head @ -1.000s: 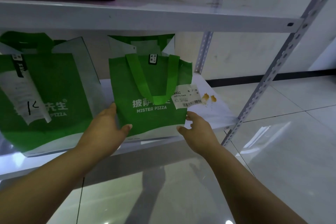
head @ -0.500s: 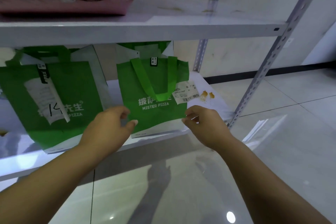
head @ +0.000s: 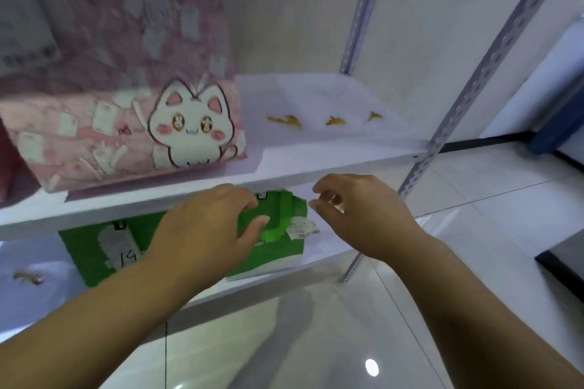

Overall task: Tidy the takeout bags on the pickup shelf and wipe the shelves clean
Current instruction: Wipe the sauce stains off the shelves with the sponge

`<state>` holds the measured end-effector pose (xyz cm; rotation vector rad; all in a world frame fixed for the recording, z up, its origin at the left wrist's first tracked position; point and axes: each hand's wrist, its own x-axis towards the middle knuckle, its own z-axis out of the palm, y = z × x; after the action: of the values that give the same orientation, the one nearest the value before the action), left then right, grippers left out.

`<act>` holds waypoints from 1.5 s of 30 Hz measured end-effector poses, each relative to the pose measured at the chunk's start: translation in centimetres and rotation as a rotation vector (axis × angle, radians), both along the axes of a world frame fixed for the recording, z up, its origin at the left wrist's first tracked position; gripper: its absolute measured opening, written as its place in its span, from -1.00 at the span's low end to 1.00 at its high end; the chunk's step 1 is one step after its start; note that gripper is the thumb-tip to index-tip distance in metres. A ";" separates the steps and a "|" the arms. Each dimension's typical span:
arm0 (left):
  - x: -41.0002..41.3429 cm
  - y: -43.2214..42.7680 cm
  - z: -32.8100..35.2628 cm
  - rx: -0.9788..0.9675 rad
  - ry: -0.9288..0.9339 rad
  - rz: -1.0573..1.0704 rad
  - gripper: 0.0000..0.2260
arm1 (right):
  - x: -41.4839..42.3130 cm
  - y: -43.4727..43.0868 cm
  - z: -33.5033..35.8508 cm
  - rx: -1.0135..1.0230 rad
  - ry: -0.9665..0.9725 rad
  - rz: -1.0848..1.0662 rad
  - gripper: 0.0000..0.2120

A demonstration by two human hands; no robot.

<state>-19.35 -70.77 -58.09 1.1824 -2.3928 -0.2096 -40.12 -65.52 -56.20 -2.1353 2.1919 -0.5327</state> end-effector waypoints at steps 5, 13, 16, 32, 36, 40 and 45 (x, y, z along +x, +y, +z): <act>-0.1 0.8 11.4 -0.015 0.011 0.008 -0.74 | 0.2 -0.1 11.3 -0.033 -0.037 0.018 -0.74; -2.2 1.7 28.3 -0.047 0.051 0.010 -0.67 | -2.2 1.6 28.1 -0.118 -0.074 0.025 -0.75; -3.4 1.7 33.2 -0.059 0.096 0.021 -0.71 | -3.9 2.2 32.8 -0.150 -0.106 0.020 -0.75; -9.0 -3.9 38.1 -0.041 0.060 0.073 -0.81 | -13.7 -4.1 39.6 -0.162 -0.081 -0.182 -0.78; -11.1 -8.3 38.2 -0.035 0.070 0.044 -0.82 | -16.4 -7.4 38.9 -0.073 -0.066 -0.265 -0.68; -13.4 -12.0 37.9 -0.023 0.061 0.051 -0.84 | -19.0 -10.7 38.3 -0.029 -0.006 -0.299 -0.48; -16.1 -15.2 37.1 0.003 0.028 0.026 -0.83 | -21.2 -14.5 37.1 0.092 -0.017 -0.378 -0.28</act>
<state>-35.41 -85.92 -20.97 1.2036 -2.3527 -0.2194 -61.31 -80.03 -19.12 -1.6708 2.5674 -0.4495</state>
